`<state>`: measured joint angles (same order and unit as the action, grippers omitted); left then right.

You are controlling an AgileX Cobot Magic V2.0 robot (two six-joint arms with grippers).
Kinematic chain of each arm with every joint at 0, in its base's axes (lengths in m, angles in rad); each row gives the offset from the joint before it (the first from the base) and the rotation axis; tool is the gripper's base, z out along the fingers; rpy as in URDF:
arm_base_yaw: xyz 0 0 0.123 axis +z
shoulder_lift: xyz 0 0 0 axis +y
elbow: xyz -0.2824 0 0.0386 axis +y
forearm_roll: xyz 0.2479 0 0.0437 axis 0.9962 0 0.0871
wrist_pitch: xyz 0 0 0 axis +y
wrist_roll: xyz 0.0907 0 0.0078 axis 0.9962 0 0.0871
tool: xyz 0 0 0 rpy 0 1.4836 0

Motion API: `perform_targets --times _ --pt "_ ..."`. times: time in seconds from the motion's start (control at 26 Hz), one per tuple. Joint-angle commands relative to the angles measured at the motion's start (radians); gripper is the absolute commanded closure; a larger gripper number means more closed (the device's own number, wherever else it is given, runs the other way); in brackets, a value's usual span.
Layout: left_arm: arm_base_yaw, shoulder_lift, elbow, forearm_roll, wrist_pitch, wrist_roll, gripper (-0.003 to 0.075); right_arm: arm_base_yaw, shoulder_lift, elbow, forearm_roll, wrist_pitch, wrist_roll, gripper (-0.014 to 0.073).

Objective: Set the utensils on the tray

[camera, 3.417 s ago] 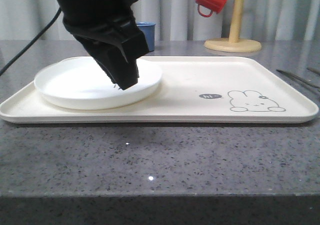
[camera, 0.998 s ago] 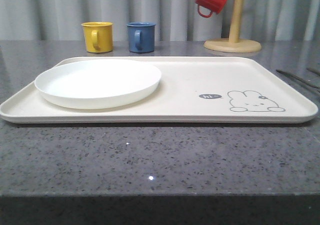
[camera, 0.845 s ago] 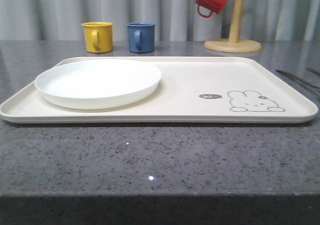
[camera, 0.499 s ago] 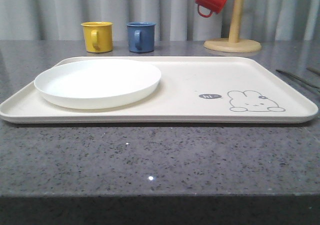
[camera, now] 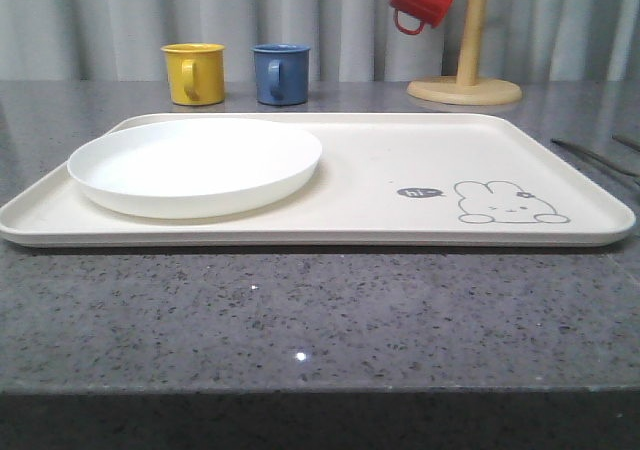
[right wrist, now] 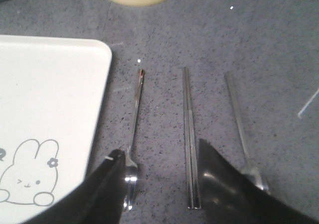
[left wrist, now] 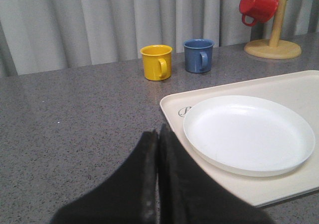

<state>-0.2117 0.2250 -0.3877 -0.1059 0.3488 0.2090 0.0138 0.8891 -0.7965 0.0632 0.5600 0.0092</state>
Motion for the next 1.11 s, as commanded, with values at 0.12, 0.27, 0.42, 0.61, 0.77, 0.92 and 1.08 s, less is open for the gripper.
perform_targets --times 0.12,0.27,0.42,0.61,0.77,0.92,1.08 --pt "0.001 0.01 -0.028 -0.013 -0.083 -0.009 0.0738 0.063 0.282 -0.208 0.045 0.144 -0.009 0.0244" --pt "0.001 0.01 -0.028 -0.013 -0.083 -0.009 0.0738 0.063 0.457 -0.313 0.067 0.24 -0.009 0.0244" --pt "0.001 0.01 -0.028 -0.013 -0.083 -0.009 0.0738 0.063 0.563 -0.367 0.067 0.248 -0.009 0.0244" --pt "0.001 0.01 -0.028 -0.013 -0.083 -0.009 0.0738 0.063 0.643 -0.375 0.067 0.214 -0.009 0.0245" --pt "0.001 0.01 -0.028 -0.013 -0.083 -0.009 0.0738 0.063 0.674 -0.375 0.067 0.208 -0.009 0.0245" --pt "0.001 0.01 -0.028 -0.013 -0.083 -0.009 0.0738 0.063 0.676 -0.376 0.067 0.208 -0.009 0.0349" --pt "0.001 0.01 -0.028 -0.013 -0.083 -0.009 0.0738 0.063 0.676 -0.376 0.067 0.212 -0.009 0.0533"
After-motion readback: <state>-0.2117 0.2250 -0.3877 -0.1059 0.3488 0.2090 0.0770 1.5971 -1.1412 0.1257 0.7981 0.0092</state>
